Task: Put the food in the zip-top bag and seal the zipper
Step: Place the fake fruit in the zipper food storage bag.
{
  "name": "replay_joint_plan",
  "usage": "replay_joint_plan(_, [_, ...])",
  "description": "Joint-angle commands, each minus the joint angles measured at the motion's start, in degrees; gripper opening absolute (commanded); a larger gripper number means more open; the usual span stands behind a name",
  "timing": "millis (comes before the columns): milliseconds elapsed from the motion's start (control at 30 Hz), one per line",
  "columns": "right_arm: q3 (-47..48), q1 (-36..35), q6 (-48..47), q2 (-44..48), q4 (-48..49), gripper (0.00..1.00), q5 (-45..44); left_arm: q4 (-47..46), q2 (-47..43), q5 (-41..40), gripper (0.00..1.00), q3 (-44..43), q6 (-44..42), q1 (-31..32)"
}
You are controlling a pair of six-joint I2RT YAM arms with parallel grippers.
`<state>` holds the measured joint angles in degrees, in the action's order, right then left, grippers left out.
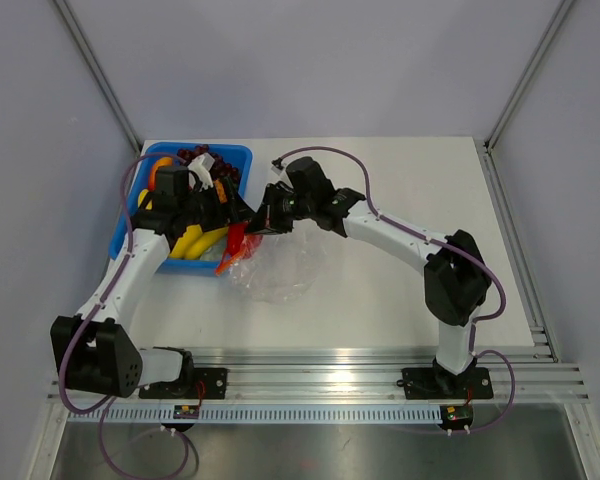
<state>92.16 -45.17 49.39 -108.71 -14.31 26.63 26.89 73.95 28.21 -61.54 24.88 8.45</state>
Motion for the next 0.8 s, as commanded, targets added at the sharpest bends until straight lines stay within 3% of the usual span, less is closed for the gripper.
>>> replay_joint_plan(0, [-0.5, 1.0, -1.3, 2.6, 18.1, 0.0, -0.6, 5.4, -3.0, 7.4, 0.81, -2.0, -1.3, 2.3])
replay_joint_plan(533, [-4.4, 1.4, -6.1, 1.0, 24.7, 0.0, 4.7, 10.6, -5.7, 4.2, 0.71, -3.2, -4.2, 1.2])
replay_joint_plan(600, [-4.5, 1.4, -6.1, 1.2, 24.9, 0.0, 4.9, 11.1, -5.9, 3.3, 0.64, -3.2, -4.6, 1.0])
replay_joint_plan(700, [-4.5, 1.7, -6.2, 1.4, 25.0, 0.0, 5.2, 11.7, -6.8, 1.3, 0.4, -2.9, -5.1, 0.8])
replay_joint_plan(767, [-4.5, 1.7, -6.2, 1.3, 25.2, 0.0, 5.5, 12.3, -7.4, -1.0, 0.33, -2.9, -5.5, 0.8])
